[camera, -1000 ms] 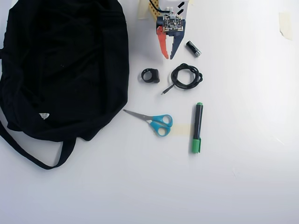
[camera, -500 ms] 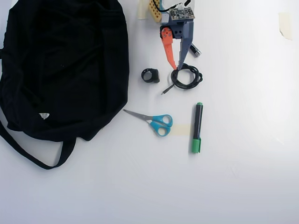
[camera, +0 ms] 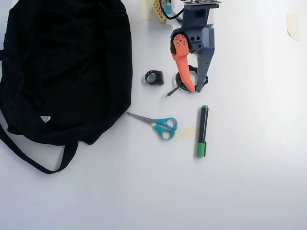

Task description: Put the cable into the black bag

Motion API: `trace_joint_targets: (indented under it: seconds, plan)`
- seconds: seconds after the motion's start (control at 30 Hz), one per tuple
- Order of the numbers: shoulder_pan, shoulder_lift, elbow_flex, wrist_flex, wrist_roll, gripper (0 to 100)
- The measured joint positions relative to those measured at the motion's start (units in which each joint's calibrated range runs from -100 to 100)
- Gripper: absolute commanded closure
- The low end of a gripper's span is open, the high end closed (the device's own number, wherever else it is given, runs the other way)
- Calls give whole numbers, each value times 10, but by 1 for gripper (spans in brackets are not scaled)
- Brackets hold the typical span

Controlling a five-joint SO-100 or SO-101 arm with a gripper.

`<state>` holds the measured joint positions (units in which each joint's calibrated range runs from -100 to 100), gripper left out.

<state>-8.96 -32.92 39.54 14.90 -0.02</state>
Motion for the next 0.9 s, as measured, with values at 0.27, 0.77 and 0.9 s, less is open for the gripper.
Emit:
trace_joint_targets:
  seconds: [0.27,0.77,0.9]
  plan:
    - [13,162,-204,-1,0,98]
    - [52,250,-325,2,4,98]
    - [46,250,-325,59,4,98]
